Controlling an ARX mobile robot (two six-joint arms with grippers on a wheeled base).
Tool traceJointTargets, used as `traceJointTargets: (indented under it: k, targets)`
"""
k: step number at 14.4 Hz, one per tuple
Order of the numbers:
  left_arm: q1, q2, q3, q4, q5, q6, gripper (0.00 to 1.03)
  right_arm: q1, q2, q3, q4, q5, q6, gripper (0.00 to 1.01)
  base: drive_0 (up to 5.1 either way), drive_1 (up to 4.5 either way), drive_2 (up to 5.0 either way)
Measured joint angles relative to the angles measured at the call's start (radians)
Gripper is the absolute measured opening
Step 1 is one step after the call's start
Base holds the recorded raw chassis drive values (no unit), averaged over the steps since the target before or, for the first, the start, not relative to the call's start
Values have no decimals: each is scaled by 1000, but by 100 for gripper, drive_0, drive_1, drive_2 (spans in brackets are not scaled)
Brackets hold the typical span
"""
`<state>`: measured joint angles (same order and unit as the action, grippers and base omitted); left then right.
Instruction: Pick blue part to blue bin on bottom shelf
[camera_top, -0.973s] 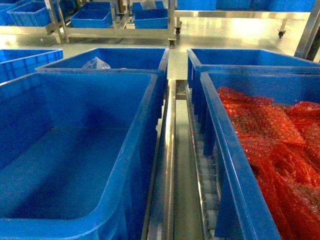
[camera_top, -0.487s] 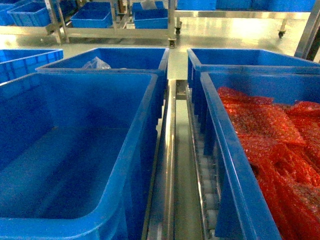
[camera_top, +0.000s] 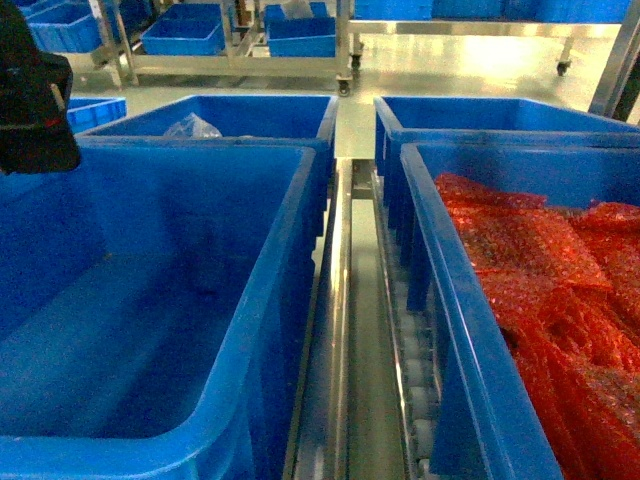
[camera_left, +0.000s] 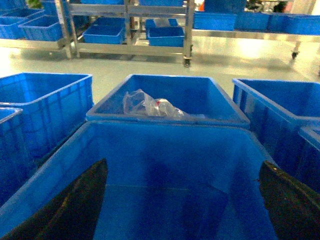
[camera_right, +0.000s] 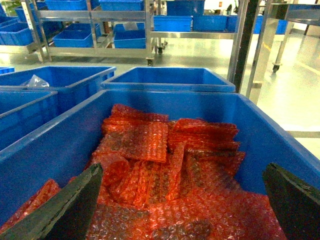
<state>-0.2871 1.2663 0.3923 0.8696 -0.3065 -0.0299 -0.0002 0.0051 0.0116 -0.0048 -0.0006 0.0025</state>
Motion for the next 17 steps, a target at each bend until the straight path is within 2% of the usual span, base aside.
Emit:
traceJointTargets:
  k: [2,5,7,9,10,11,17]
  targets:
    - [77,-136,-132,-8,88,12,58,0,0,0,0,0,0,98,0,0,0]
    - [137,-275,-230,-52,156,12,22,0,0,0,0,0,0,98,0,0,0]
    - [170,-360,-274,-96,184,12,1,0,0,0,0,0,0,98,0,0,0]
    - [195,-454,-309,-153,212,13,2,0,0,0,0,0,0,98,0,0,0]
    - [263,-521,-332,-198,291,13,2,0,0,0,0,0,0,98,0,0,0]
    - [289,-513,-360,-129,293,13,2,0,0,0,-1,1,0,98,0,0,0]
    - [284,-758,-381,-371,306,13,2,0,0,0,0,0,0,98,0,0,0]
